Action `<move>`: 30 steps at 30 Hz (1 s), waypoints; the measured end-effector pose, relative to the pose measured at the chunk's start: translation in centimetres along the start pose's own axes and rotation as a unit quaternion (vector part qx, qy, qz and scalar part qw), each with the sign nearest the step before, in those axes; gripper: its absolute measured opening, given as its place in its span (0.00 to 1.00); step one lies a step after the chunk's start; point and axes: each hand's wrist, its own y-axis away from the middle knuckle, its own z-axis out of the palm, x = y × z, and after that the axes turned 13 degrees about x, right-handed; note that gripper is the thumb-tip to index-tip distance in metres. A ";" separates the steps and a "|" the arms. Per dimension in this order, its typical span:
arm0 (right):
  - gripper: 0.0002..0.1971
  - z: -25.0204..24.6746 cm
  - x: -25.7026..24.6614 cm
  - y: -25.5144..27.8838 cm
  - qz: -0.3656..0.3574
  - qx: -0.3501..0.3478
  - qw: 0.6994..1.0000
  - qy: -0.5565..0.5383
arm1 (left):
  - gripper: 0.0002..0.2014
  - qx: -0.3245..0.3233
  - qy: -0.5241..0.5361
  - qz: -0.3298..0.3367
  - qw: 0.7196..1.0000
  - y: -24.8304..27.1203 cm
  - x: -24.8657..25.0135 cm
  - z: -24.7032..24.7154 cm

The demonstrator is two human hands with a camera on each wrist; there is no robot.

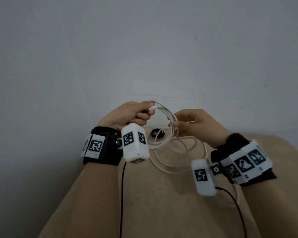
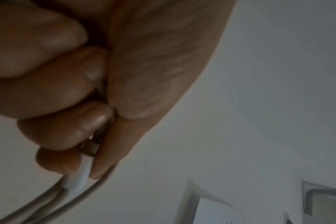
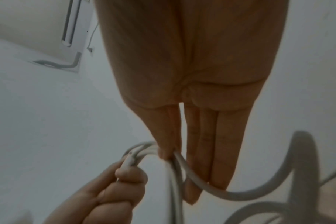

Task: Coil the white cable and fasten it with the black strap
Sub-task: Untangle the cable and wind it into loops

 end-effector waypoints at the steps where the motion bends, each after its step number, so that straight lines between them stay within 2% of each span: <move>1: 0.08 -0.3 0.0 0.0 -0.009 0.008 1.000 -0.011 | 0.15 -0.010 0.009 -0.002 1.000 0.1 0.0 -0.3; 5: 0.15 -1.0 0.1 -0.3 -0.041 0.071 0.996 -0.028 | 0.17 -0.031 0.065 -0.023 0.997 0.3 0.1 -0.4; 8: 0.16 -0.7 0.3 -0.5 -0.037 0.102 0.993 -0.043 | 0.17 0.007 0.068 -0.009 0.998 0.0 0.0 -0.1; 11: 0.13 -0.6 0.2 -0.4 -0.021 0.110 0.991 -0.068 | 0.17 0.034 0.066 0.019 0.997 -0.3 -0.2 -0.2; 16: 0.08 0.2 -0.2 0.0 -0.015 0.091 0.994 -0.058 | 0.18 0.011 0.081 0.050 0.995 -0.3 0.1 0.2; 21: 0.11 1.3 -0.4 0.4 -0.006 0.070 0.995 -0.077 | 0.16 -0.052 0.138 0.035 0.989 -0.2 0.1 0.3; 27: 0.17 1.2 -0.5 0.5 -0.002 0.019 0.983 -0.180 | 0.19 -0.134 0.226 -0.004 0.965 -0.7 -0.3 0.3; 30: 0.18 1.2 -0.2 0.3 0.017 0.012 0.983 -0.183 | 0.19 -0.124 0.204 -0.010 0.971 -0.7 -0.7 0.1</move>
